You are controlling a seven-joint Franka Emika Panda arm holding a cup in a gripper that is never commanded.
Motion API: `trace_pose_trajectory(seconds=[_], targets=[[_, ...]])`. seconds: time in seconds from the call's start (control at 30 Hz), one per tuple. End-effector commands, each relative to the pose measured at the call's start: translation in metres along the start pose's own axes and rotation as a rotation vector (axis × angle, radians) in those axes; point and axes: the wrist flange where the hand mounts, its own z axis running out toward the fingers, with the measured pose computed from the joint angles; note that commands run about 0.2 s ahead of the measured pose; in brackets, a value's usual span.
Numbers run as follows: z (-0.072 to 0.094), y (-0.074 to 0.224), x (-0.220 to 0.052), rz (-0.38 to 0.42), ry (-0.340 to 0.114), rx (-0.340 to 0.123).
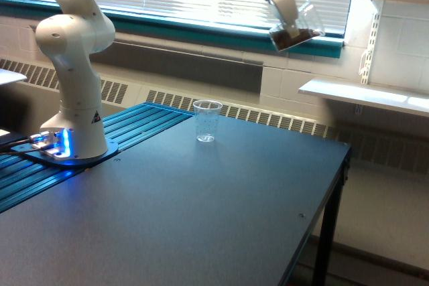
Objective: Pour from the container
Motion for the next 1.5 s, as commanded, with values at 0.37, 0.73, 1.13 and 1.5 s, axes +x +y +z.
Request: trace_pose_trajectory(seconds=[0.37,0.73,1.13,1.5], targets=[[-0.03,0.035,-0.05,-0.066,0.014,0.009],[-0.043,0.065,-0.096,-0.113,-0.013,-0.005],[-0.048,0.086,-0.137,-0.156,-0.053,-0.033],[-0.048,0.095,-0.17,-0.186,-0.092,-0.06]])
